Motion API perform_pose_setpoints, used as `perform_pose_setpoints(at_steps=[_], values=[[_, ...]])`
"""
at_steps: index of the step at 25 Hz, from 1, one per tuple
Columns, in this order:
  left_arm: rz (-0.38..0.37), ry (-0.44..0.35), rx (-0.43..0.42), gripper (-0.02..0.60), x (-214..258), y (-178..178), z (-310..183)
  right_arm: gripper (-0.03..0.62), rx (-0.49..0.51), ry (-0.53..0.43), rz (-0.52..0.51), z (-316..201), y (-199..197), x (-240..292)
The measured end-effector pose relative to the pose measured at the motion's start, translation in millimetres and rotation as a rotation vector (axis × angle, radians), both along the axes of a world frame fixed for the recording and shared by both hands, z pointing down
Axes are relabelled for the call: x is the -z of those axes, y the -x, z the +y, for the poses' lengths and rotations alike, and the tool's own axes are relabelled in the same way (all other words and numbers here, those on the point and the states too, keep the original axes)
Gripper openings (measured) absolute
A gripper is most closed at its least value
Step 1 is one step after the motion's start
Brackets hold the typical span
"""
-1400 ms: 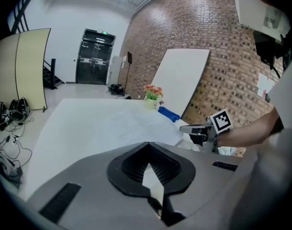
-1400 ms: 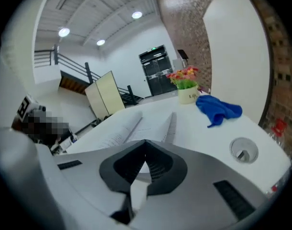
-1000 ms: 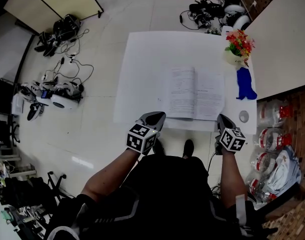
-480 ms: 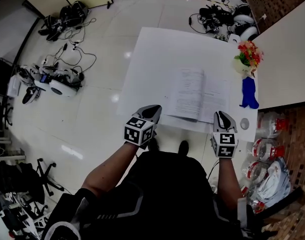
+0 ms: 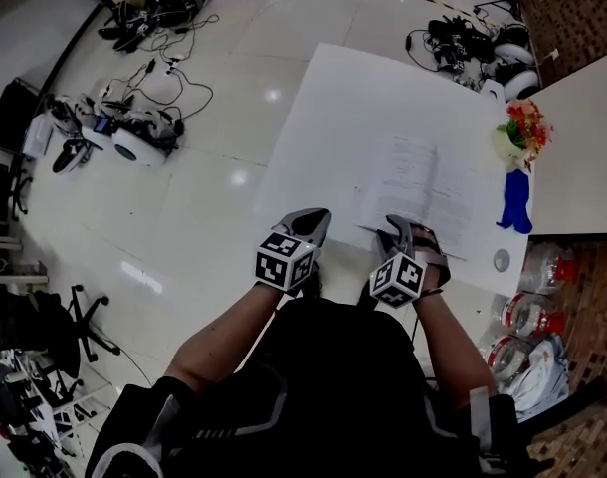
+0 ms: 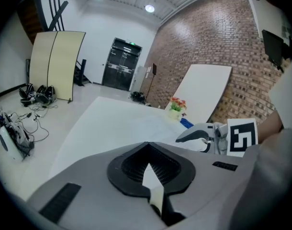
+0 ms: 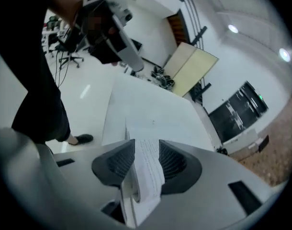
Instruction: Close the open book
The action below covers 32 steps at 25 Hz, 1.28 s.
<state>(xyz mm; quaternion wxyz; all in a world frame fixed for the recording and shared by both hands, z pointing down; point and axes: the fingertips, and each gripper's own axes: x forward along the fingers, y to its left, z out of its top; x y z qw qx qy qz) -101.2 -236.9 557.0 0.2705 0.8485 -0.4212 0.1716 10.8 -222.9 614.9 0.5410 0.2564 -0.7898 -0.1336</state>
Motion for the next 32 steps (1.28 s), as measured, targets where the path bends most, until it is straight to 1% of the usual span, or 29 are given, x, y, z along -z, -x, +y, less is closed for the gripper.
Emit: perform_pose_setpoints(at_steps=[2, 4, 6, 9, 14, 17, 18, 19, 23, 26, 32], values=[[0.003, 0.002, 0.01, -0.006, 0, 4, 4, 0.115, 0.088, 0.005, 0.091, 3, 9, -19], [0.006, 0.004, 0.017, -0.006, -1, 10, 6, 0.115, 0.137, 0.023, 0.149, 4, 15, -34], [0.008, 0.007, 0.022, -0.006, -2, 18, 7, 0.115, 0.157, 0.027, 0.181, 2, 20, -43], [0.011, 0.011, 0.033, -0.006, -4, 28, 10, 0.115, 0.156, 0.017, 0.194, -2, 23, -47], [0.015, 0.02, 0.041, -0.006, -9, 31, 15, 0.114, 0.138, 0.017, 0.14, -1, 21, -45], [0.017, 0.019, 0.033, -0.006, -8, 29, 13, 0.11, 0.111, 0.016, 0.099, 1, 21, -43], [0.017, 0.017, 0.029, -0.006, -8, 28, 12, 0.084, 0.105, 0.006, 0.091, 1, 21, -41], [0.016, 0.015, 0.024, -0.006, -7, 27, 11, 0.041, 0.102, -0.01, 0.088, 1, 22, -39], [0.011, 0.004, 0.002, -0.006, 0, 23, 8, 0.021, 0.073, -0.061, 0.051, -2, 25, -29], [0.009, -0.004, -0.016, -0.006, 2, 15, 5, 0.014, 0.026, -0.078, -0.019, -5, 23, -17], [0.002, -0.014, -0.066, -0.006, 8, 2, 0, 0.008, -0.134, -0.158, -0.224, -5, 3, 26]])
